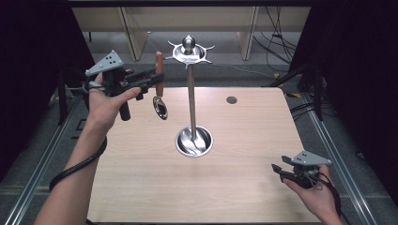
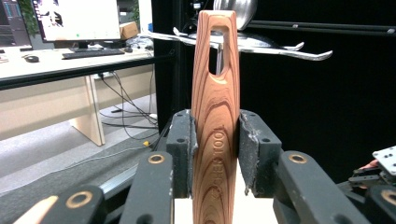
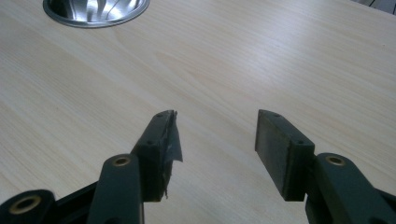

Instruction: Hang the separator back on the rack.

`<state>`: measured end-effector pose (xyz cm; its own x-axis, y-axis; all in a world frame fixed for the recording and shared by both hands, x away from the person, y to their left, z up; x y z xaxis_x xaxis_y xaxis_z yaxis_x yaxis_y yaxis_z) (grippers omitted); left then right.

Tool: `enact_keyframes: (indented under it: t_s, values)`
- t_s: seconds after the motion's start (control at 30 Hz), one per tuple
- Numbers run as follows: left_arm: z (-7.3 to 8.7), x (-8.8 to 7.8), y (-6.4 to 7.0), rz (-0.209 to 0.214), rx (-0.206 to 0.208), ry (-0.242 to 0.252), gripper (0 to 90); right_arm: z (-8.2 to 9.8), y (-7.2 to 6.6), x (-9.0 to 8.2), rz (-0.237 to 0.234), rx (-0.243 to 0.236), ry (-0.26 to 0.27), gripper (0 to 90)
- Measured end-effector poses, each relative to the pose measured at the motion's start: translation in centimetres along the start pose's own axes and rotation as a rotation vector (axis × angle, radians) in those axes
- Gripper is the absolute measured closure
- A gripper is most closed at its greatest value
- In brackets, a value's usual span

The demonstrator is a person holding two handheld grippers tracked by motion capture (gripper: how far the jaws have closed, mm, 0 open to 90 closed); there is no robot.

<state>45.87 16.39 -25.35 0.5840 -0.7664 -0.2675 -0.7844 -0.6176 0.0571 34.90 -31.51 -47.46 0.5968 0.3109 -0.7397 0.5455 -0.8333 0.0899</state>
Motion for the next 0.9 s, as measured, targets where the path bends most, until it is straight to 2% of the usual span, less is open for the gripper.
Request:
enact_keyframes:
  t_s: [0.03, 0.07, 0.2, 0.23, 0.27, 0.33, 0.4, 0.5, 0.8, 0.83, 0.9]
  values:
    - [0.0, 0.0, 0.0, 0.003, -0.003, 0.001, 67.2, 0.0, 0.0, 0.0, 0.000, 0.000, 0.000, 48.6]
    - [0.0, 0.0, -0.1, 0.004, -0.004, 0.001, 67.2, 0.1, -0.2, 0.0, -0.010, 0.024, -0.010, 48.6]
    - [0.0, 0.1, -0.4, 0.007, -0.011, -0.004, 67.2, 0.0, 0.0, 0.0, 0.005, -0.002, 0.002, 48.6]
    - [0.0, 0.1, -0.4, 0.007, -0.011, -0.004, 67.2, 0.0, 0.0, 0.0, 0.005, -0.002, 0.002, 48.6]
    - [0.1, 0.1, -0.5, 0.011, -0.011, -0.005, 67.2, 0.0, -0.2, 0.0, 0.000, 0.017, -0.001, 48.6]
    - [0.1, 0.1, -0.5, 0.015, -0.015, -0.006, 67.2, 0.0, 0.0, 0.0, -0.002, 0.002, 0.000, 48.6]
    - [0.0, 0.2, -0.6, 0.016, -0.014, -0.008, 67.2, 0.0, -0.1, -0.1, -0.014, 0.019, -0.014, 48.6]
    - [-0.1, 0.2, -0.7, 0.022, -0.012, -0.009, 67.2, 0.0, 0.0, 0.0, -0.002, 0.006, -0.001, 48.6]
    - [-0.3, 0.4, -1.2, 0.030, -0.011, -0.034, 67.2, 0.1, -0.1, 0.0, -0.014, 0.017, -0.014, 48.6]
    - [-0.3, 0.4, -1.2, 0.030, -0.011, -0.034, 67.2, 0.0, 0.0, 0.0, 0.000, 0.000, 0.001, 48.6]
    - [-0.2, 0.4, -1.2, 0.032, -0.012, -0.032, 67.2, 0.0, 0.0, 0.0, -0.002, 0.006, -0.002, 48.6]
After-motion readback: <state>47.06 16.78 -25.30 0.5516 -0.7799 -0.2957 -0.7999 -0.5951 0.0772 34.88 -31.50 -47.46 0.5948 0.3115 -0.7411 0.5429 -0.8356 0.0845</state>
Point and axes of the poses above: each handheld gripper's, and its own axes: x roughly forward along the jaws, z roughly out of its underside, y roughly to its right, the point moved 3 cm from there along x, roughly forward along the jaws, and after that the axes turned 10 degrees about -y, right-handed, at the moved point
